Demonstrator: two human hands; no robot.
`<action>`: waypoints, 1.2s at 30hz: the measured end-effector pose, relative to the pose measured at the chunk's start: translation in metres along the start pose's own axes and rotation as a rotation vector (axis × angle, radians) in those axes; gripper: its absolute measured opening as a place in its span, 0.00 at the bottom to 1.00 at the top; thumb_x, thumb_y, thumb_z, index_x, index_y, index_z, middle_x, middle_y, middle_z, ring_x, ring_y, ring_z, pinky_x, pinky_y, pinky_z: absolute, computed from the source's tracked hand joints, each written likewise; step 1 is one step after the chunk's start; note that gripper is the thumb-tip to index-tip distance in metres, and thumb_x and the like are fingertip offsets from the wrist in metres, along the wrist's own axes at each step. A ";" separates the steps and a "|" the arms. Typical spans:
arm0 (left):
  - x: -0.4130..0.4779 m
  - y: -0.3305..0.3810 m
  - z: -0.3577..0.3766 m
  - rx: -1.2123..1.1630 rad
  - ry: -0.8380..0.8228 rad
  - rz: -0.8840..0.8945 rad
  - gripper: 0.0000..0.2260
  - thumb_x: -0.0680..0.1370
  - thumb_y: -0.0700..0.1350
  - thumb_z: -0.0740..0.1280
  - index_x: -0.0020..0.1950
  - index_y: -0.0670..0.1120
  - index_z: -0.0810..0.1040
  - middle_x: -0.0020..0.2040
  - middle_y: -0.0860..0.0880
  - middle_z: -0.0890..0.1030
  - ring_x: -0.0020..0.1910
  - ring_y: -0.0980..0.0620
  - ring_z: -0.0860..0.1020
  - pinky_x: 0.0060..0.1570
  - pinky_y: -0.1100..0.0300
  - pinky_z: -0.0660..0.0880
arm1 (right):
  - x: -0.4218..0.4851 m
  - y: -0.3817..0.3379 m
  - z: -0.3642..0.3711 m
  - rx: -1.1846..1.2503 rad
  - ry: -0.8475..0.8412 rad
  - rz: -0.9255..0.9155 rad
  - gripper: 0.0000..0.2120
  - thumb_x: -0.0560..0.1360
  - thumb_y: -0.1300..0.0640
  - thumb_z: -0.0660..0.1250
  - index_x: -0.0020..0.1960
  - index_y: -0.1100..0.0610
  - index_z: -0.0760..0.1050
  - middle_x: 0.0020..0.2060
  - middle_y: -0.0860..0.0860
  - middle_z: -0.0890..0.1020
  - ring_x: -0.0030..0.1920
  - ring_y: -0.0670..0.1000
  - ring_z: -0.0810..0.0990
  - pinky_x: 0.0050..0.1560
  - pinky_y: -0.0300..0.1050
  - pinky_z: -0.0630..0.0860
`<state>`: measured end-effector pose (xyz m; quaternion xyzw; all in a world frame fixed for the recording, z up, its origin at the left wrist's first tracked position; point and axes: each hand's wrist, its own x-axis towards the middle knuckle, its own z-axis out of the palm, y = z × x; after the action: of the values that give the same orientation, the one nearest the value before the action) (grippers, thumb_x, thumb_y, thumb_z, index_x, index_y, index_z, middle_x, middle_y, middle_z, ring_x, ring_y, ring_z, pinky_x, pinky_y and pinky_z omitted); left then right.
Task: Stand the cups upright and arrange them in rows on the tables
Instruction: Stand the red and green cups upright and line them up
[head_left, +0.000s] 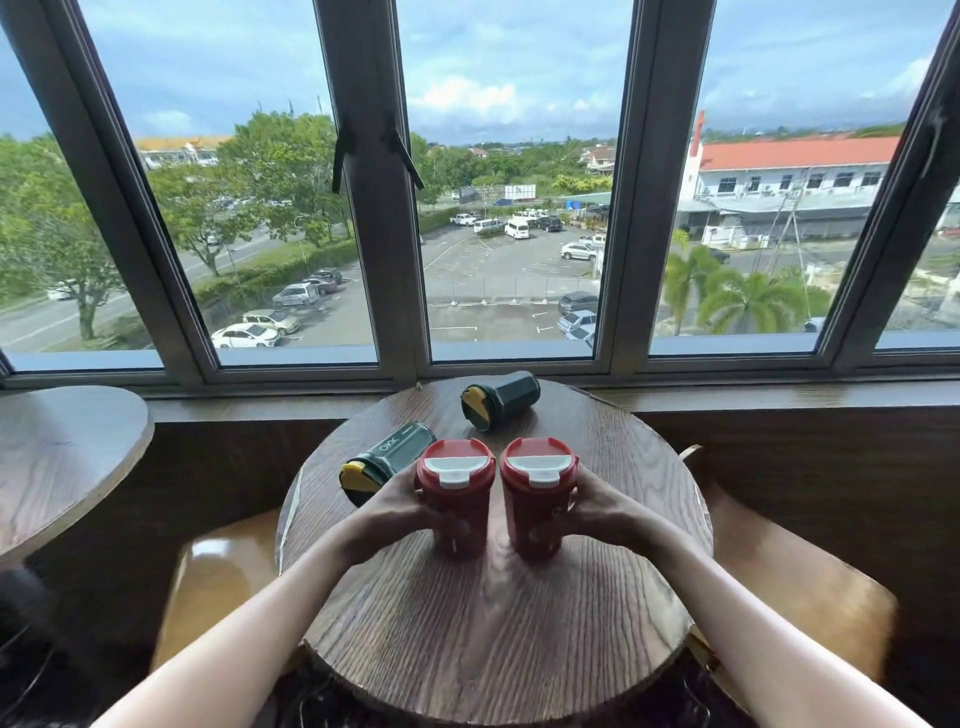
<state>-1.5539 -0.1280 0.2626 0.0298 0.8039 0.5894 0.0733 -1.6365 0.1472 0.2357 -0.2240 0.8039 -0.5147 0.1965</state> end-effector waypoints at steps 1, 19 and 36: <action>0.000 -0.001 -0.001 0.001 -0.007 0.001 0.34 0.65 0.35 0.80 0.68 0.51 0.73 0.61 0.51 0.83 0.62 0.54 0.79 0.62 0.58 0.75 | 0.002 0.000 0.002 -0.007 -0.005 -0.008 0.44 0.56 0.57 0.84 0.69 0.49 0.70 0.58 0.49 0.82 0.60 0.49 0.78 0.64 0.47 0.75; 0.000 -0.002 -0.008 0.004 -0.029 -0.029 0.34 0.66 0.35 0.80 0.69 0.52 0.73 0.61 0.52 0.83 0.63 0.54 0.79 0.64 0.57 0.74 | 0.016 0.002 0.004 -0.010 -0.063 -0.034 0.45 0.55 0.52 0.85 0.68 0.47 0.71 0.59 0.49 0.82 0.62 0.51 0.79 0.65 0.56 0.75; 0.011 0.027 -0.056 0.568 0.359 -0.005 0.13 0.72 0.36 0.67 0.50 0.53 0.80 0.47 0.51 0.84 0.47 0.52 0.83 0.47 0.53 0.82 | 0.018 -0.059 -0.046 0.047 0.137 0.139 0.13 0.78 0.52 0.66 0.61 0.55 0.76 0.58 0.54 0.82 0.57 0.55 0.80 0.57 0.51 0.76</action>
<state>-1.5743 -0.1716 0.3040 -0.0572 0.9363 0.3374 -0.0792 -1.6670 0.1493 0.3065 -0.1272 0.8168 -0.5326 0.1818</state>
